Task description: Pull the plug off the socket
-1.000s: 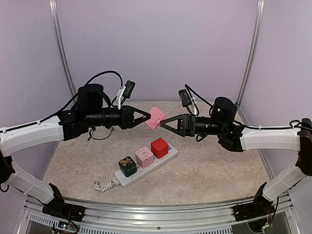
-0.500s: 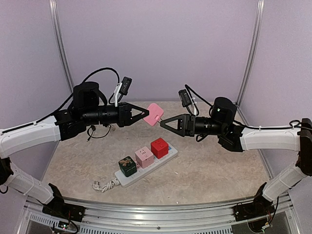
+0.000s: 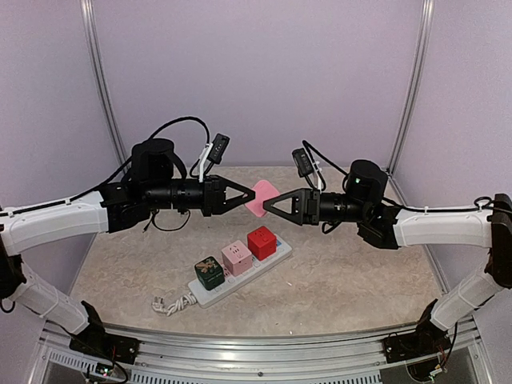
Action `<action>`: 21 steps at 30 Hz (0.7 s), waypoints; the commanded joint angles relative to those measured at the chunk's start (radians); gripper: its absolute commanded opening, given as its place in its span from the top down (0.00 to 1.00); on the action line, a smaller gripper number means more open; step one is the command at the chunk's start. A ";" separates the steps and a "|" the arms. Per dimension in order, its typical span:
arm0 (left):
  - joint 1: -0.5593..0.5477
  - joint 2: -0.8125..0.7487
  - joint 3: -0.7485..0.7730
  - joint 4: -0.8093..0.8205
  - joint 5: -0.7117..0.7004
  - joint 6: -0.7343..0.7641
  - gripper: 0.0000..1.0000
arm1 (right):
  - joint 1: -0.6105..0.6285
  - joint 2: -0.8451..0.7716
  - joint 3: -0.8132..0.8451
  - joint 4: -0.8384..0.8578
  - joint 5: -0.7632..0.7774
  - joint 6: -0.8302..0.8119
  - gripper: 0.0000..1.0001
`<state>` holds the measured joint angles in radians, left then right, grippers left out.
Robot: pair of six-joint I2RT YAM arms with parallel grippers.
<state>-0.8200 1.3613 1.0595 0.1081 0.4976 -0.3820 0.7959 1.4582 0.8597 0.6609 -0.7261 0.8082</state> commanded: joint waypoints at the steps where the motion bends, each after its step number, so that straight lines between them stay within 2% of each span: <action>1: -0.007 0.037 0.038 0.000 0.046 -0.003 1.00 | -0.001 0.006 0.010 0.104 -0.056 0.016 0.51; 4: 0.011 0.044 0.038 -0.006 0.052 -0.028 1.00 | -0.002 -0.002 0.000 0.158 -0.095 0.035 0.55; 12: 0.065 0.077 0.050 -0.016 0.148 -0.086 1.00 | 0.012 -0.013 -0.010 0.295 -0.190 0.074 0.57; 21: 0.041 0.127 0.092 -0.069 0.191 -0.045 1.00 | 0.017 -0.009 0.010 0.261 -0.185 0.050 0.55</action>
<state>-0.7750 1.4292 1.1389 0.1337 0.7338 -0.4629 0.7895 1.4609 0.8474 0.8421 -0.8402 0.8726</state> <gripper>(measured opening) 0.152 0.445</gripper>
